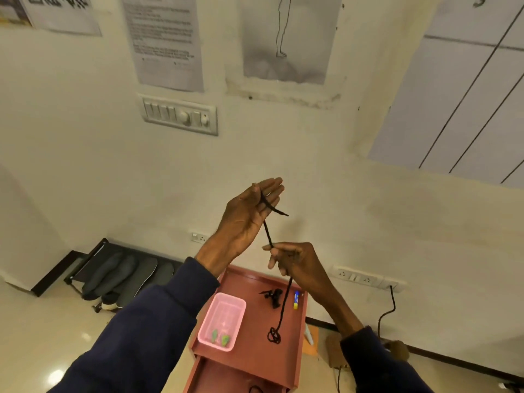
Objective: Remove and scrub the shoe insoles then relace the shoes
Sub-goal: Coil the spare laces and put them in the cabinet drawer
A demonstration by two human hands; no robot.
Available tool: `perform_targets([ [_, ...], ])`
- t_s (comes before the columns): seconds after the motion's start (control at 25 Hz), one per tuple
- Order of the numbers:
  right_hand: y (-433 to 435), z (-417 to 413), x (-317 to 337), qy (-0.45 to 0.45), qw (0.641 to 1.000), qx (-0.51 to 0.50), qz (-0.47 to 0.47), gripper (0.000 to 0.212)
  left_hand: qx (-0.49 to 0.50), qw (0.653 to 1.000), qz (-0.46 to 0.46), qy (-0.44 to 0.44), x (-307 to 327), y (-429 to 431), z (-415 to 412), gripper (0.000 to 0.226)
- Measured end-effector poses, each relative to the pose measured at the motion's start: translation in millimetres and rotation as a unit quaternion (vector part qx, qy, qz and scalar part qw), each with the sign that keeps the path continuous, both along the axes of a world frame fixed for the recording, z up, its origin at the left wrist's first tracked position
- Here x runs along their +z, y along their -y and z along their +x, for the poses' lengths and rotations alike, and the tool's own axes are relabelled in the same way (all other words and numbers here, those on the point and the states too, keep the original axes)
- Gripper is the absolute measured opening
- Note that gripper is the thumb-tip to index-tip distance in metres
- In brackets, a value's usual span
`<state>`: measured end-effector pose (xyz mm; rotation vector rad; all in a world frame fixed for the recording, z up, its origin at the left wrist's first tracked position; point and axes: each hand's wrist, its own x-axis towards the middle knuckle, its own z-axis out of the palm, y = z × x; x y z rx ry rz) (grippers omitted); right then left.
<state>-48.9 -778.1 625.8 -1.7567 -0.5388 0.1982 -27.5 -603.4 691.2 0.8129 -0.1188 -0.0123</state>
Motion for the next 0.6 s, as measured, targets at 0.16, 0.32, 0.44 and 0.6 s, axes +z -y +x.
perform_targets([
  [0.16, 6, 10, 46, 0.141, 0.981, -0.052, -0.122, 0.012, 0.123, 0.902, 0.403, 0.092, 4, -10, 12, 0.032],
  [0.32, 9, 41, 90, 0.301, 0.927, -0.097, -0.202, 0.007, -0.046, 0.898, 0.438, 0.021, 12, -7, 3, 0.045],
  [0.44, 3, 61, 99, 0.255, 0.955, -0.095, -0.117, 0.009, -0.159, 0.952, 0.253, -0.072, 20, -4, 0, 0.037],
  [0.6, 6, 59, 73, 0.158, 0.983, -0.052, -0.073, 0.026, -0.185, 0.98, 0.024, -0.072, 33, -2, 5, 0.031],
])
